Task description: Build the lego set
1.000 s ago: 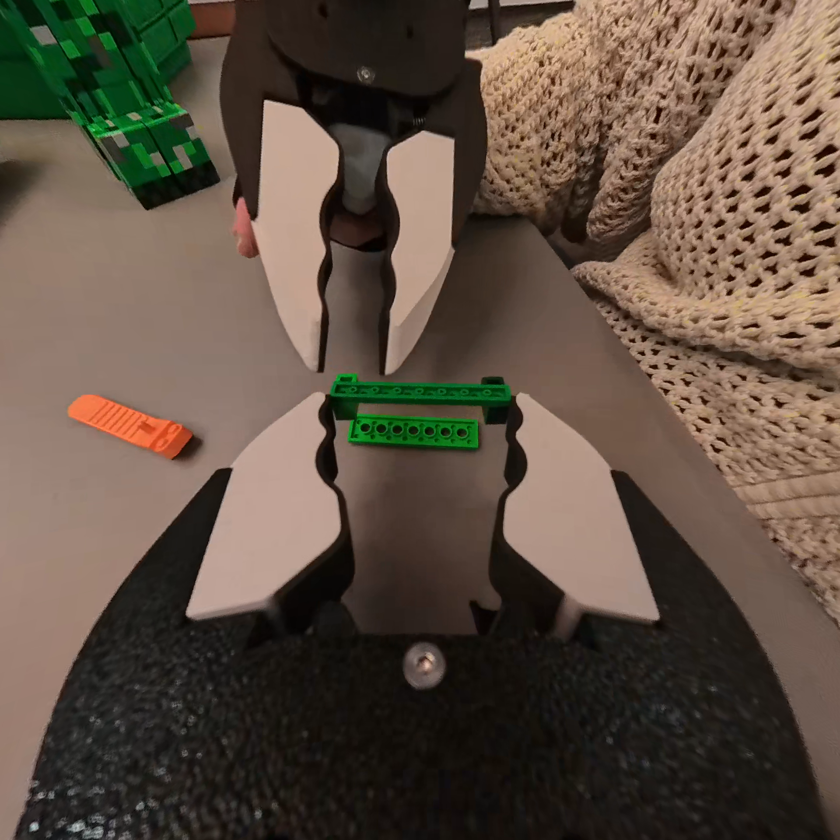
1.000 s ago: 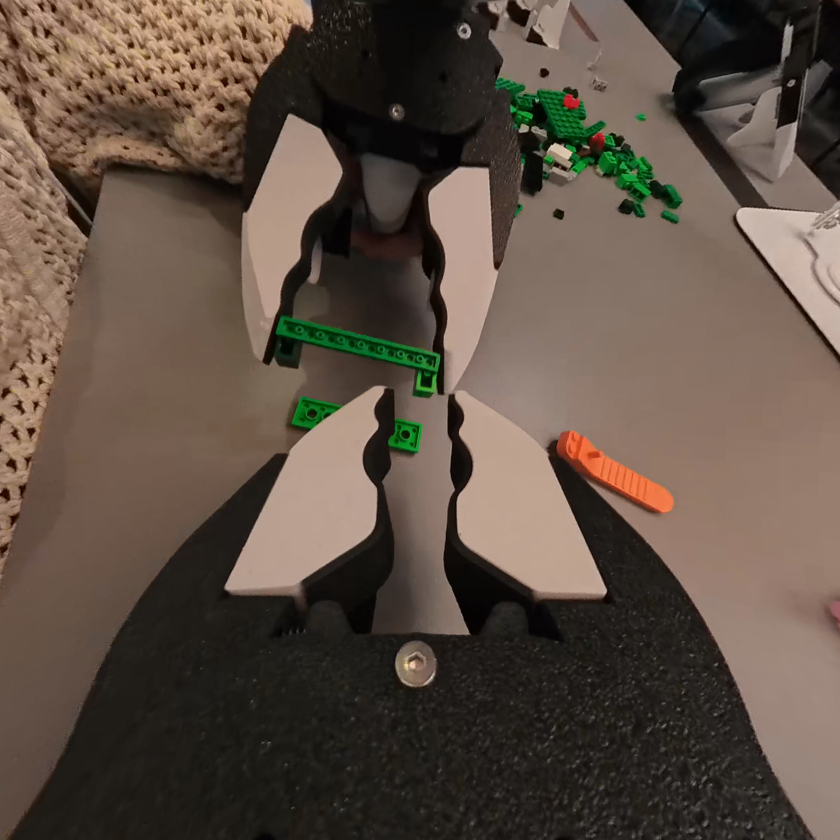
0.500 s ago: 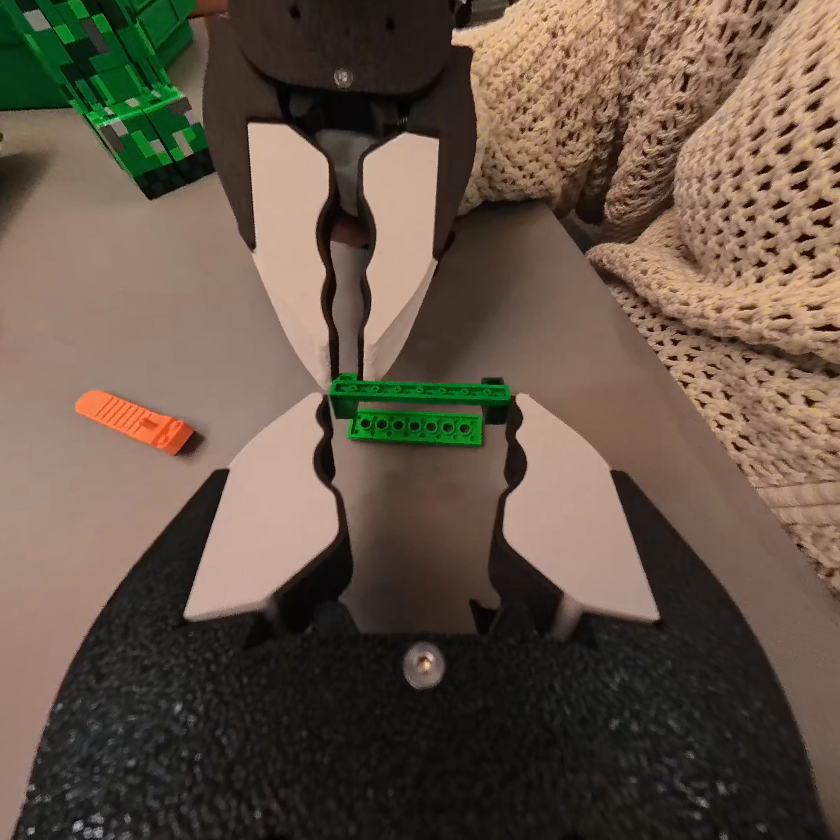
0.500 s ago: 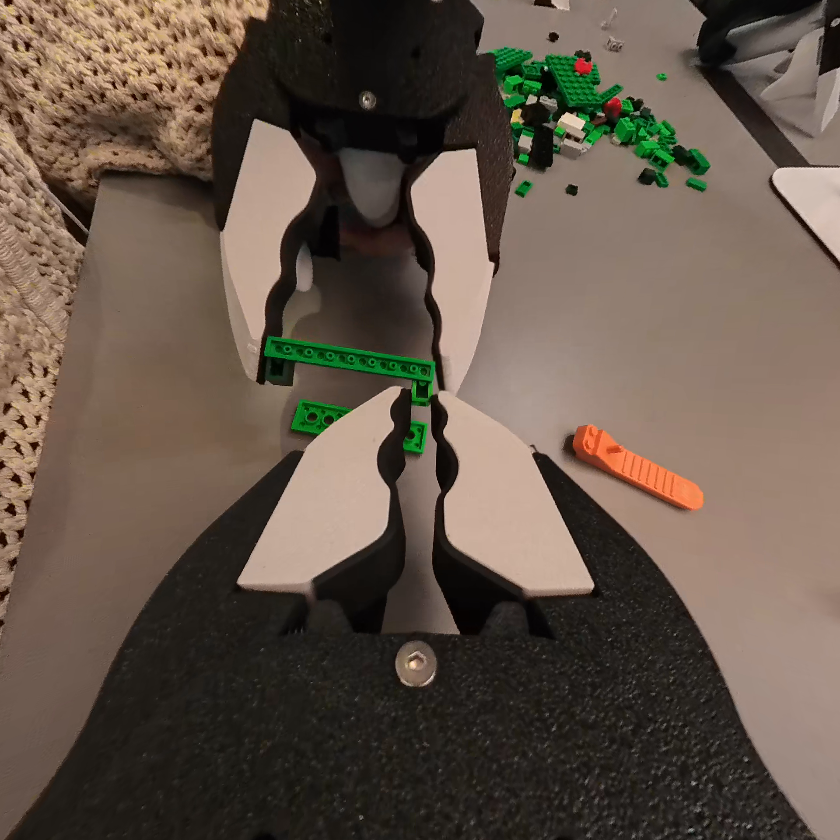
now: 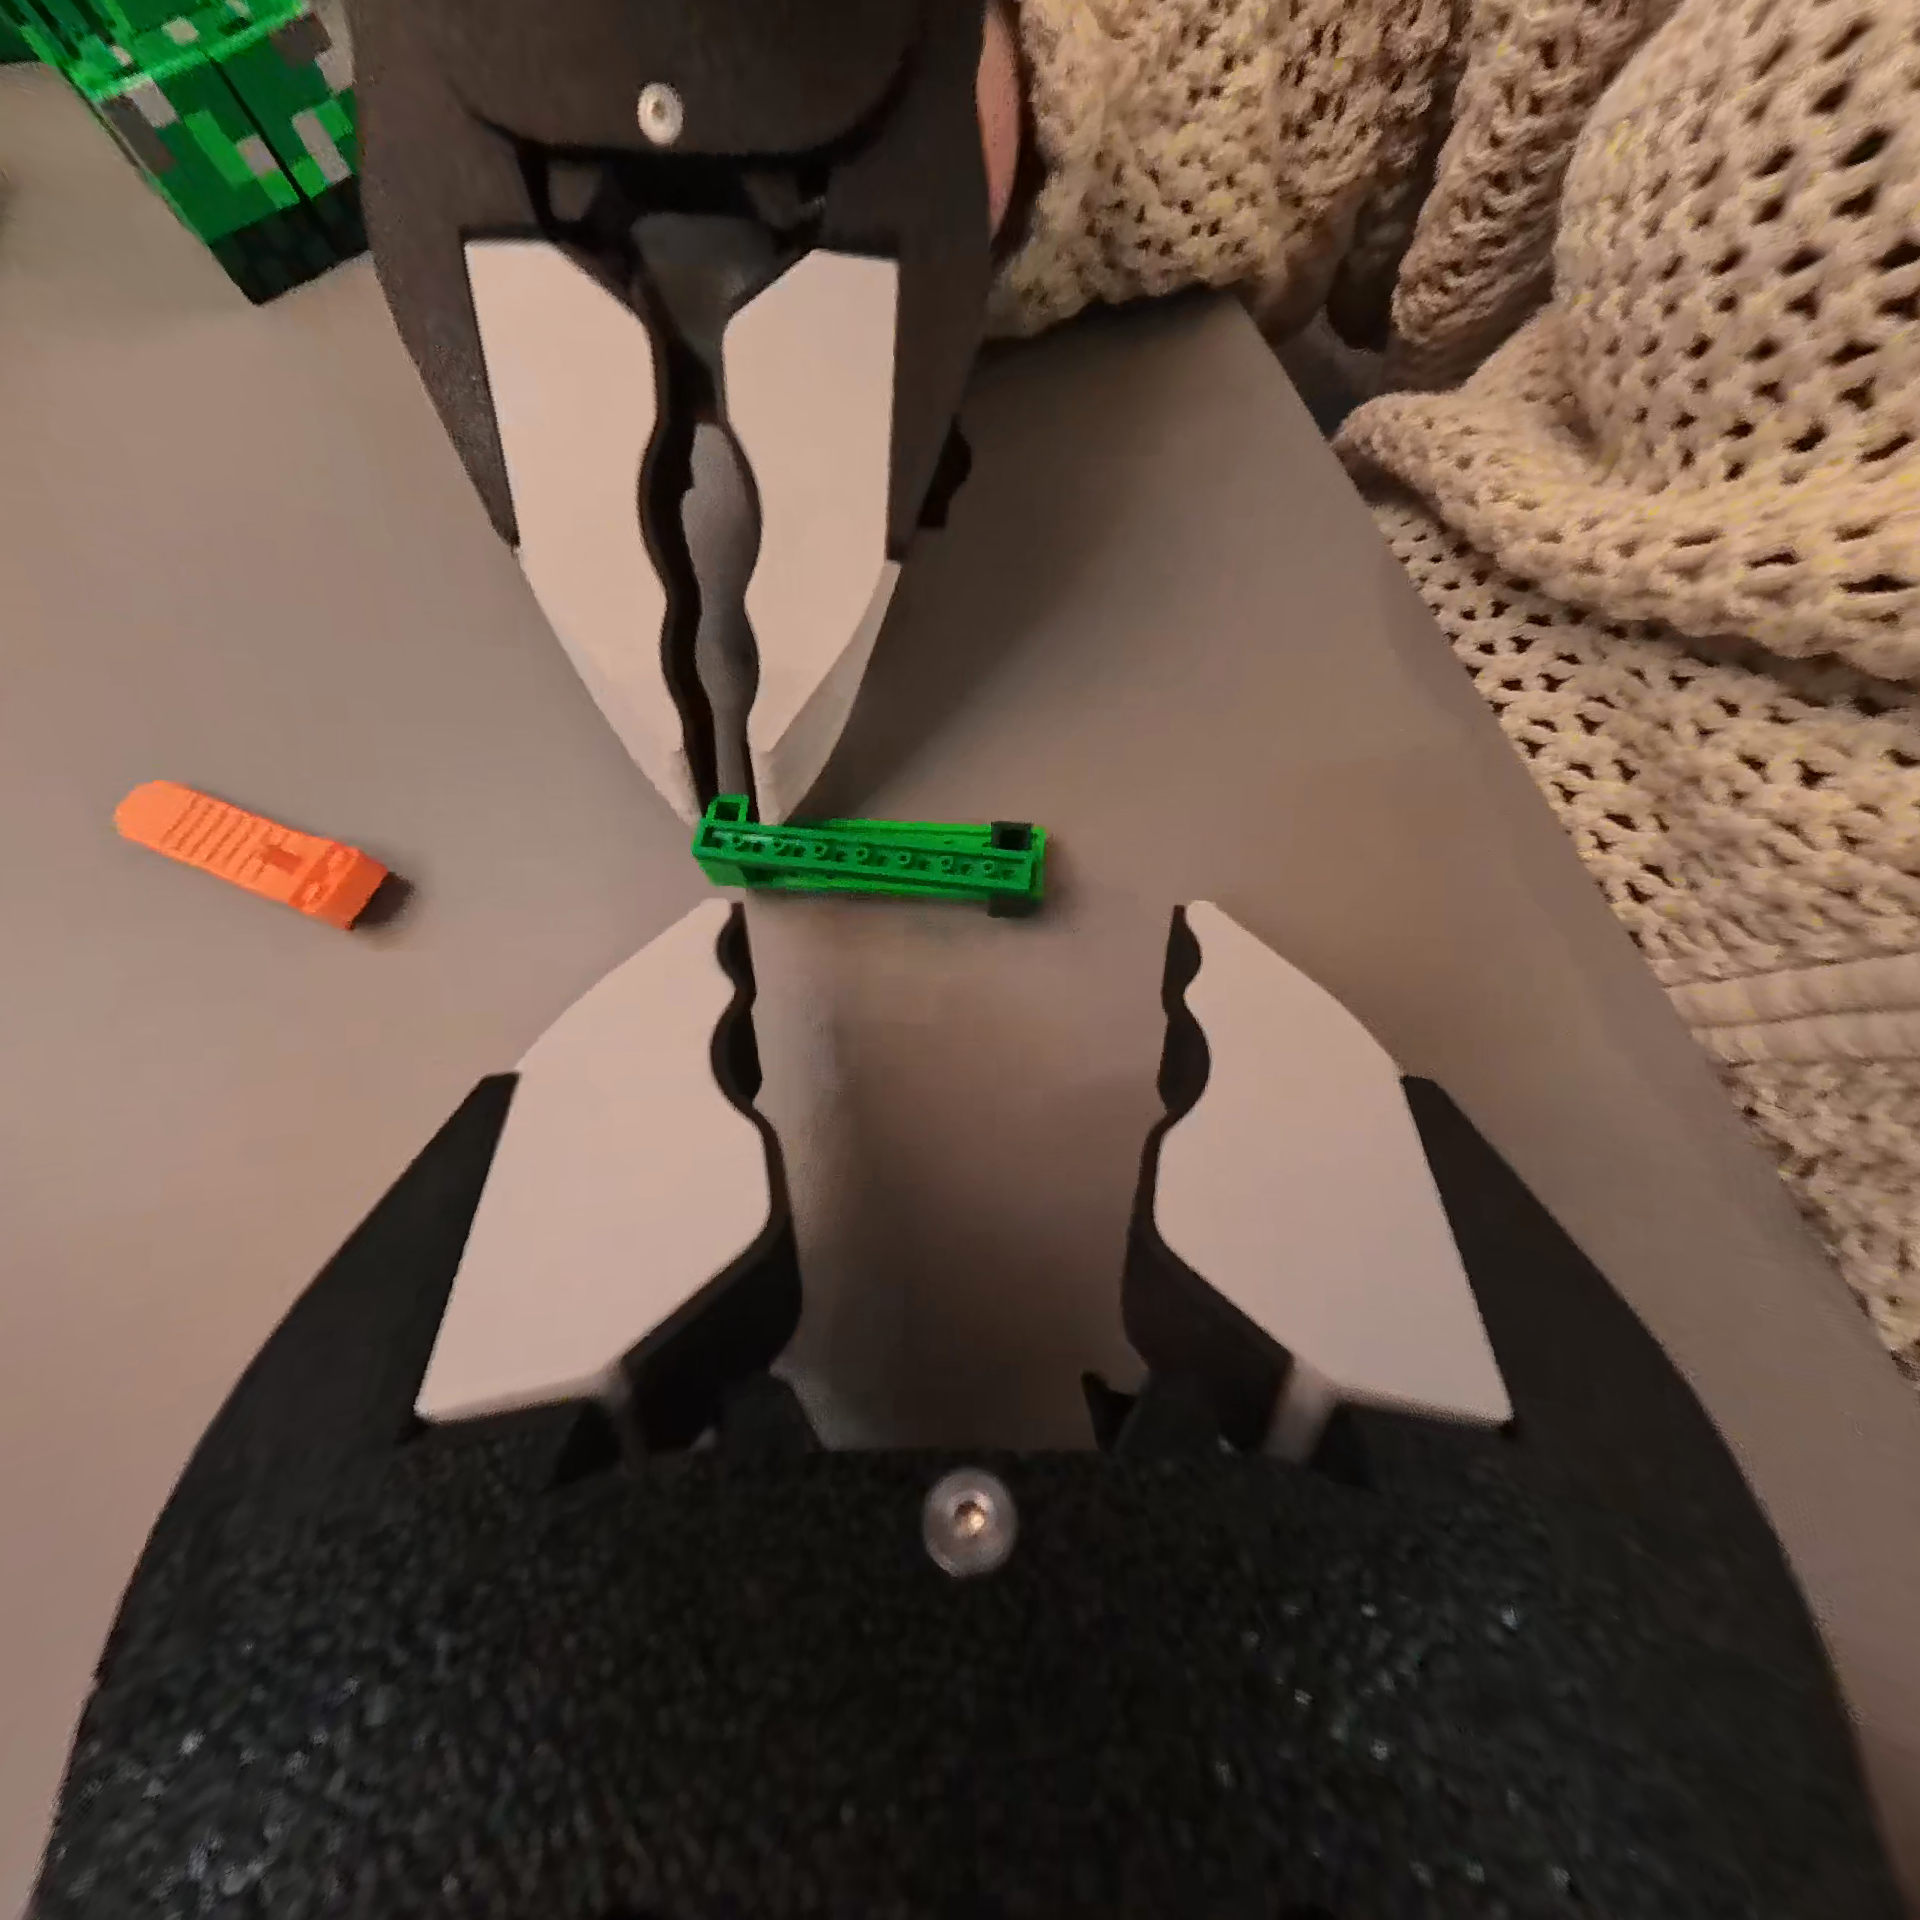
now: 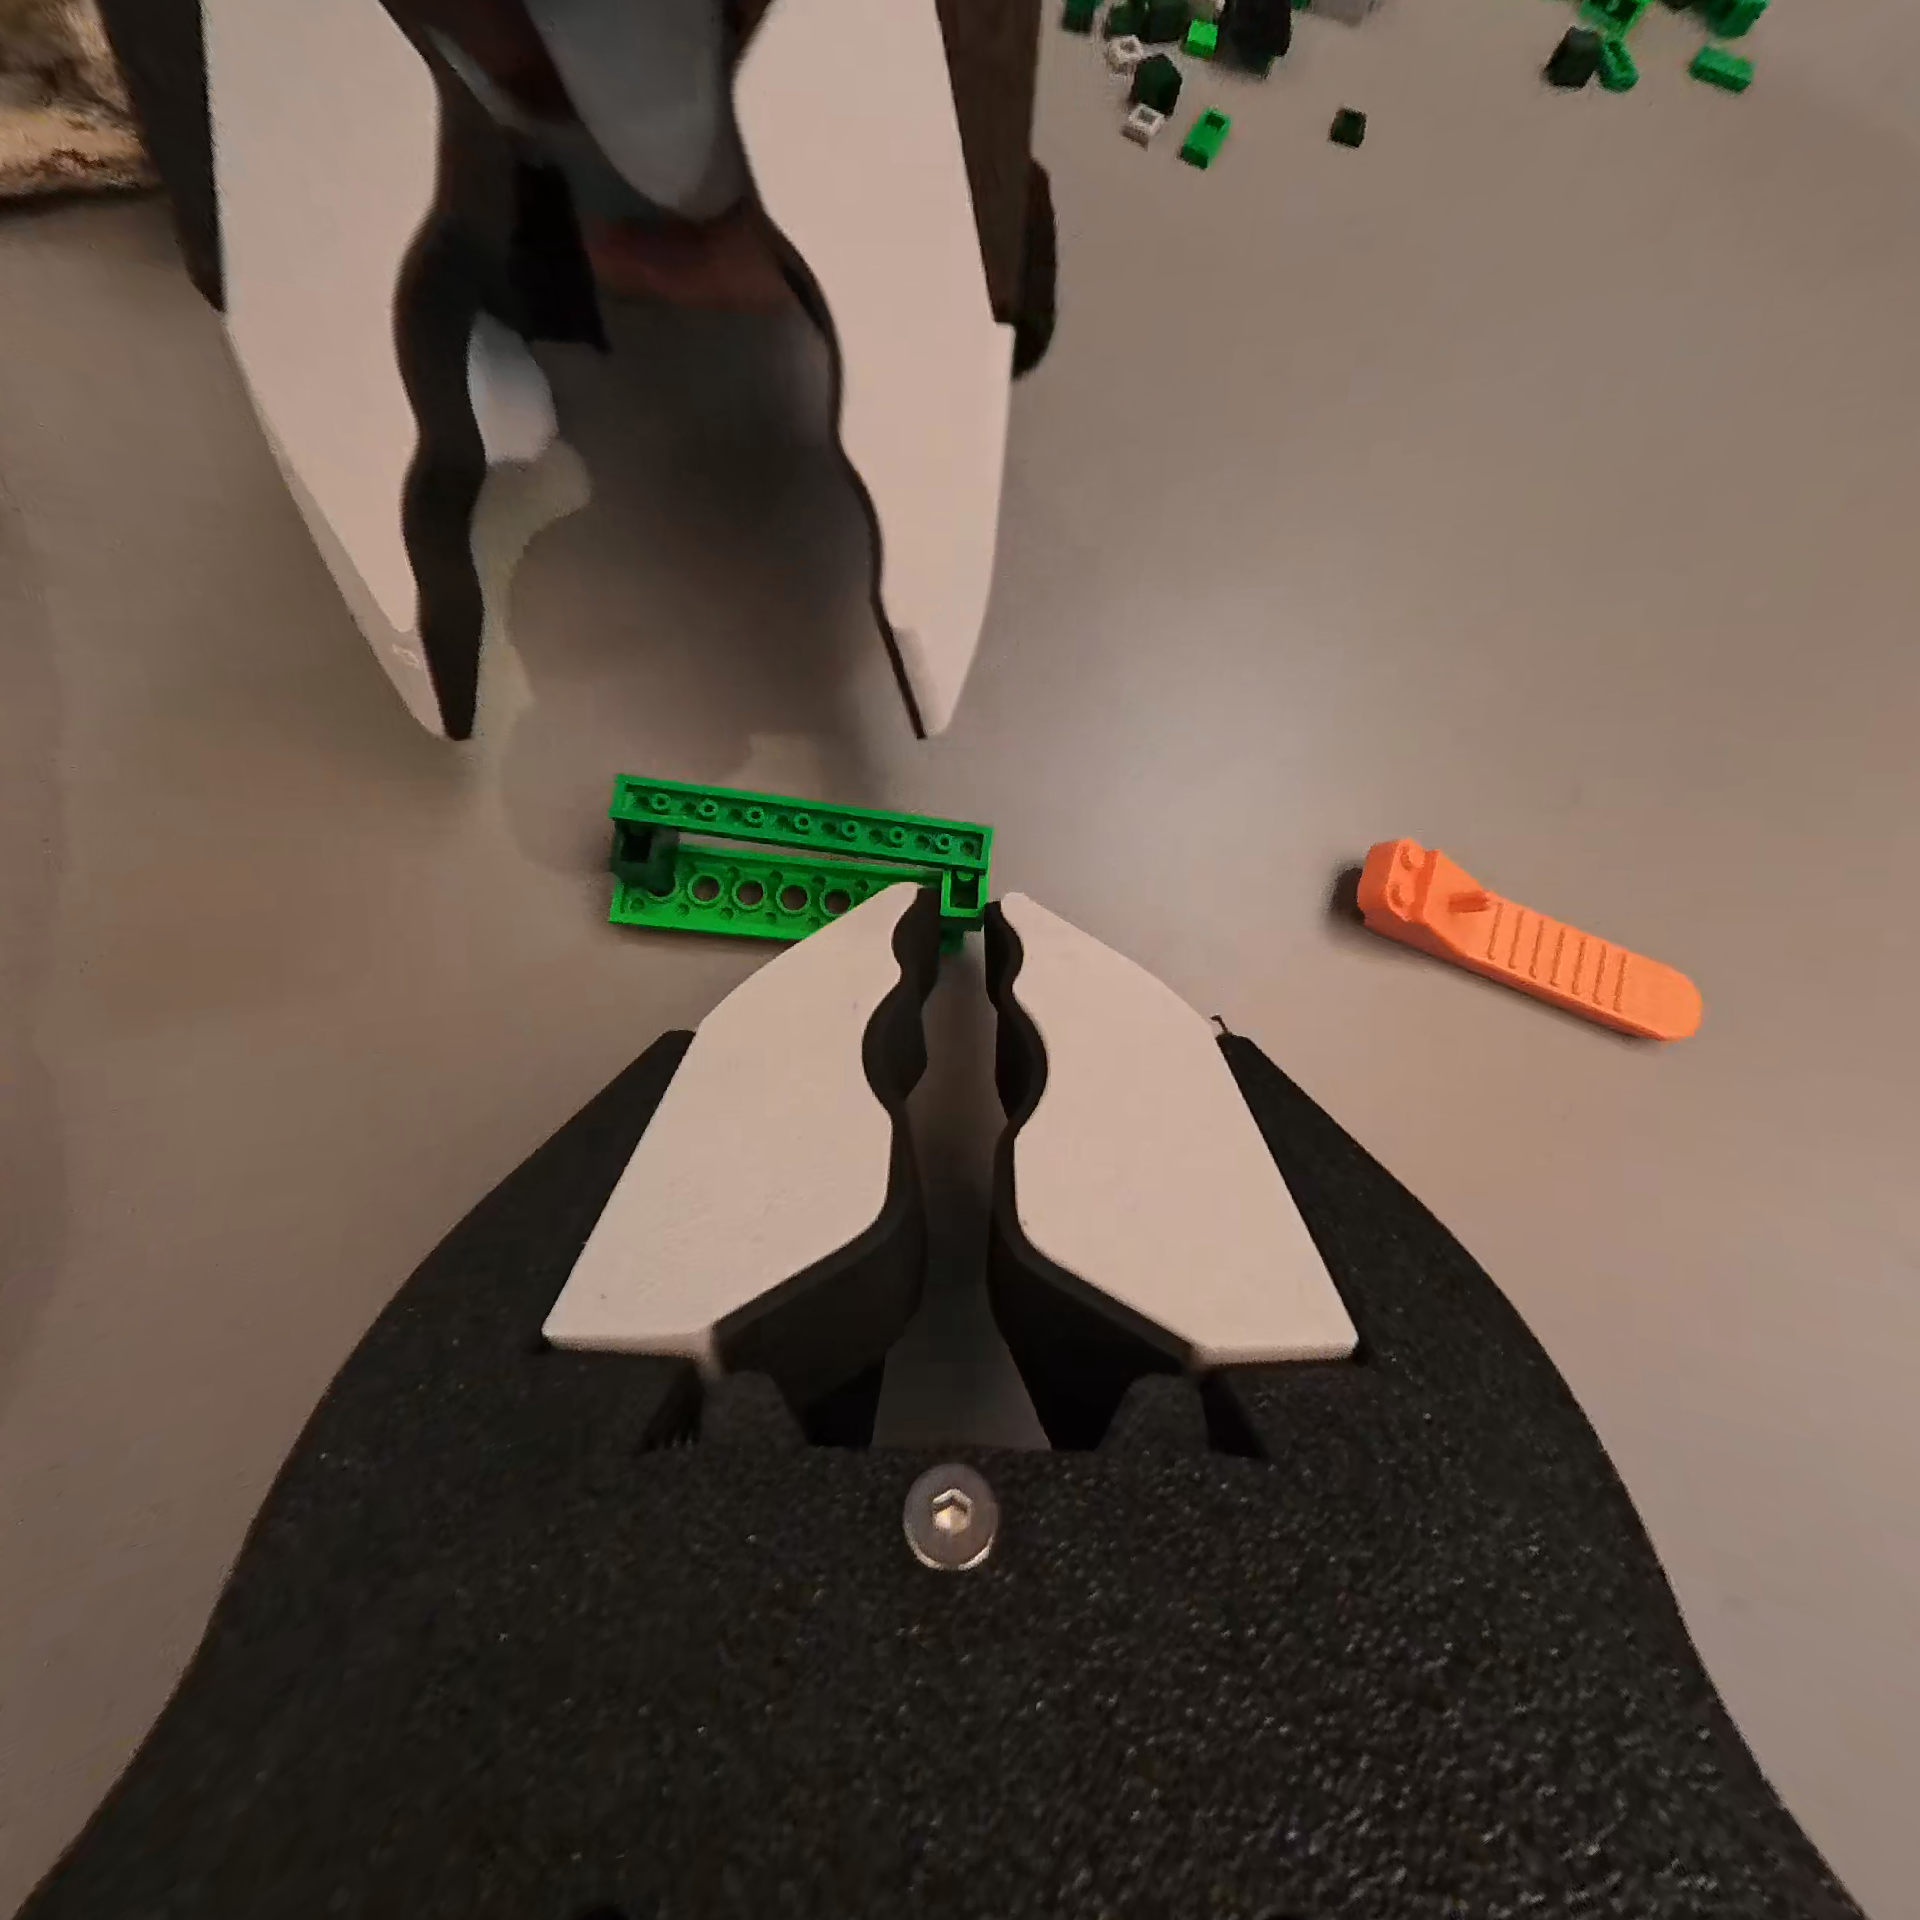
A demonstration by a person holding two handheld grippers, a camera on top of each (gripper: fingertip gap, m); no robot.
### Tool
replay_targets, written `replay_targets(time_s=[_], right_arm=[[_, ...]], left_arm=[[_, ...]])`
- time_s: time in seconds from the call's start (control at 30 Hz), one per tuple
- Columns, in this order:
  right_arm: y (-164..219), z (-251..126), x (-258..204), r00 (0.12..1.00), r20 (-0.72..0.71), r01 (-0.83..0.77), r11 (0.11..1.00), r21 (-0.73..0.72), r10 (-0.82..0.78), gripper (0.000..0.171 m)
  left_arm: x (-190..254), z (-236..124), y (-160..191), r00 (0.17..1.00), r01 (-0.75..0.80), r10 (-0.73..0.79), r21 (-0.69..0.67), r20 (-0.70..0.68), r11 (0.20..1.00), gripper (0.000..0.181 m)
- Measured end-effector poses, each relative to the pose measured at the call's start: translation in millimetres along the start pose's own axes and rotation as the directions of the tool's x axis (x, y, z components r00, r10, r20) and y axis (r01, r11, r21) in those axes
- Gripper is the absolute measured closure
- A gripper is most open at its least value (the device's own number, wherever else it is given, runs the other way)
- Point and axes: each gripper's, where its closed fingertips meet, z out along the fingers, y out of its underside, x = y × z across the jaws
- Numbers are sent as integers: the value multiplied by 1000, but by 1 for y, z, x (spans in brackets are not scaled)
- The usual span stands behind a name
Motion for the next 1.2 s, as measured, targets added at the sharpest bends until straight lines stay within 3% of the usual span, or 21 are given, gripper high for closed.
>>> replay_targets(time_s=[0.37,1.2], right_arm=[[0,3,-3,1000,3,4,1000,-24,-4,163],[3,5,-5,1000,-15,-9,997,-81,7,161]], left_arm=[[17,-2,-10,994,-90,93,43,-59,995,124],[19,-9,-15,993,-102,106,59,-59,993,127]])
